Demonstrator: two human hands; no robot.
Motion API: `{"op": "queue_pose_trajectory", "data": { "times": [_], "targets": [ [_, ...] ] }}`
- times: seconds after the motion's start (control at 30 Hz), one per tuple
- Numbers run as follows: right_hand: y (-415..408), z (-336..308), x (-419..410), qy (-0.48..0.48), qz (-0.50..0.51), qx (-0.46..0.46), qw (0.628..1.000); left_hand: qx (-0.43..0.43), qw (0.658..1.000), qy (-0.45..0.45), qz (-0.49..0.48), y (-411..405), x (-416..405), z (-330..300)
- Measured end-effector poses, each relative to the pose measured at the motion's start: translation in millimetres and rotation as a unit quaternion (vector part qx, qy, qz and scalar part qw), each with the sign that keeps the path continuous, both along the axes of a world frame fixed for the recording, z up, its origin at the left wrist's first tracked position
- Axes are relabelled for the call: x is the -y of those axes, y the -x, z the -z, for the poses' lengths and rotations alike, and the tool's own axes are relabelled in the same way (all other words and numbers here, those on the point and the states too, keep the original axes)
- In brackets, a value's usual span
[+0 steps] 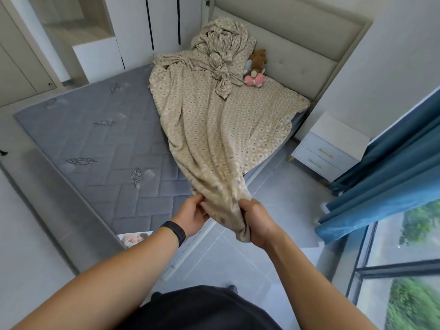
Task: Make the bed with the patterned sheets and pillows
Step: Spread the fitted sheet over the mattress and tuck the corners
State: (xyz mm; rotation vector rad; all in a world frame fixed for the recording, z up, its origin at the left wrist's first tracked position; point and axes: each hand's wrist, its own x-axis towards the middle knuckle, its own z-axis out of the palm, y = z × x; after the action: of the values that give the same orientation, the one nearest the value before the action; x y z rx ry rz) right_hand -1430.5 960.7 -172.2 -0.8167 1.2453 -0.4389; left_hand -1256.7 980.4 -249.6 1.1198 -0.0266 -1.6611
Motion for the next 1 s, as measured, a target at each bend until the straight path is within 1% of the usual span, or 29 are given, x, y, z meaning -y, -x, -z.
{"op": "queue_pose_trajectory", "data": {
  "times": [0.07,0.13,0.2,0.27,0.3,0.33,0.37,0.4,0.43,0.47,0.5,0.53,0.6,0.7,0.77,0.8,0.87,0.93,1.0],
  "targets": [
    [5,9,9,0.049,0.043,-0.058,0.996,0.002,0.998,-0.016,-0.054,-7,1,-3],
    [6,18,14,0.094,0.099,-0.123,0.983,0.022,0.992,-0.051,-0.11,-19,-5,-3],
    [4,28,12,0.122,0.119,-0.194,0.966,0.054,0.988,-0.062,-0.129,-32,-14,4],
    [-6,37,7,0.164,0.106,-0.261,0.945,0.073,0.988,-0.06,-0.12,-43,-25,6],
    [-17,41,3,0.203,0.069,-0.28,0.936,0.075,0.99,-0.052,-0.108,-48,-31,6],
    [-27,46,-2,0.243,0.004,-0.286,0.927,0.07,0.993,-0.037,-0.086,-49,-35,5],
    [-44,48,-8,0.277,-0.099,-0.287,0.912,0.07,0.995,-0.021,-0.068,-52,-40,2],
    [-63,50,-17,0.298,-0.211,-0.297,0.882,0.073,0.996,-0.004,-0.058,-54,-45,-3],
    [-79,55,-24,0.311,-0.297,-0.316,0.846,0.084,0.995,0.01,-0.051,-56,-49,-7],
    [-92,59,-29,0.321,-0.34,-0.342,0.815,0.095,0.994,0.024,-0.046,-59,-53,-10],
    [-102,64,-31,0.33,-0.336,-0.35,0.81,0.117,0.992,0.032,-0.038,-62,-56,-12],
    [-111,66,-32,0.337,-0.301,-0.336,0.826,0.142,0.989,0.037,-0.032,-69,-59,-14],
    [-117,67,-31,0.33,-0.236,-0.28,0.87,0.205,0.978,0.039,-0.021,-84,-63,-13],
    [-120,59,-25,0.33,-0.212,-0.224,0.892,0.299,0.954,0.022,-0.002,-102,-70,-6],
    [-123,51,-20,0.312,-0.211,-0.193,0.906,0.373,0.927,0.047,0.021,-108,-69,1],
    [-124,46,-19,0.301,-0.2,-0.179,0.915,0.424,0.902,0.07,0.044,-111,-68,5],
    [-125,39,-16,0.272,-0.163,-0.141,0.938,0.519,0.836,0.114,0.139,-116,-53,17],
    [-121,32,-14,0.268,-0.158,-0.11,0.944,0.586,0.766,0.146,0.22,-118,-32,25],
    [-114,24,-12,0.286,-0.174,-0.099,0.937,0.638,0.712,0.188,0.226,-118,-6,29]
  ]
}}
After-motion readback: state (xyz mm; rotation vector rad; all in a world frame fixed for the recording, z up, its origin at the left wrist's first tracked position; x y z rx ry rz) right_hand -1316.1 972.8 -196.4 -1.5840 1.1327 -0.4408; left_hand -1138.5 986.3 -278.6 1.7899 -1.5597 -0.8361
